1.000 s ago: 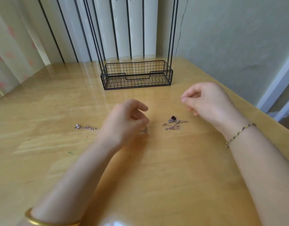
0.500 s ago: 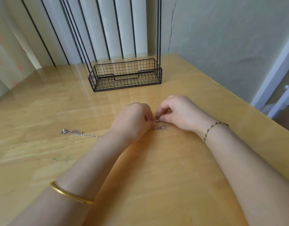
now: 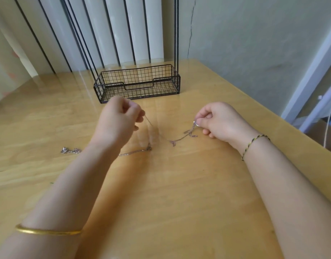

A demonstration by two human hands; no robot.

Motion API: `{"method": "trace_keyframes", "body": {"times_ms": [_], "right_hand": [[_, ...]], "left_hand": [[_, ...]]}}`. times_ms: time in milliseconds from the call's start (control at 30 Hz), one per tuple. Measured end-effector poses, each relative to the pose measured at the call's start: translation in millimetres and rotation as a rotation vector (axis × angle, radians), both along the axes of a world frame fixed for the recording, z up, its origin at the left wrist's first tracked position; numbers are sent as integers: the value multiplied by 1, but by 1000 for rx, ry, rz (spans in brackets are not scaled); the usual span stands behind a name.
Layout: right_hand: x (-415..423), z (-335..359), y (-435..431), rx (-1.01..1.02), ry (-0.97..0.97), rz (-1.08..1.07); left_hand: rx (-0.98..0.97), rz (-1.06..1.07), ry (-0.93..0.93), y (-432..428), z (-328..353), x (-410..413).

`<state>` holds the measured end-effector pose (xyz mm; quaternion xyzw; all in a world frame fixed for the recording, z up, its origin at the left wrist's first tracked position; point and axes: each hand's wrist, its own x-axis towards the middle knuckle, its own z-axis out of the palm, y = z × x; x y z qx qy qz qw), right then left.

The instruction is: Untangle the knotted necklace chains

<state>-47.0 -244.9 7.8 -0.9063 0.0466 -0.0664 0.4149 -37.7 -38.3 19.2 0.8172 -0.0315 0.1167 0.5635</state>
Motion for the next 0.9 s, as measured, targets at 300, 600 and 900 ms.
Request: {"method": "trace_keyframes", "body": {"times_ms": [300,600,900], "right_hand": [[-7,9,2,452,17,-18],[-20,25,19,822,-84,134],[-28,32,31,841,-153,263]], "left_hand": [[-540,85,-123,11,14,-2],[-47,-287,28,-17,21,-10],[-62,-498,156,-15,22,-22]]}}
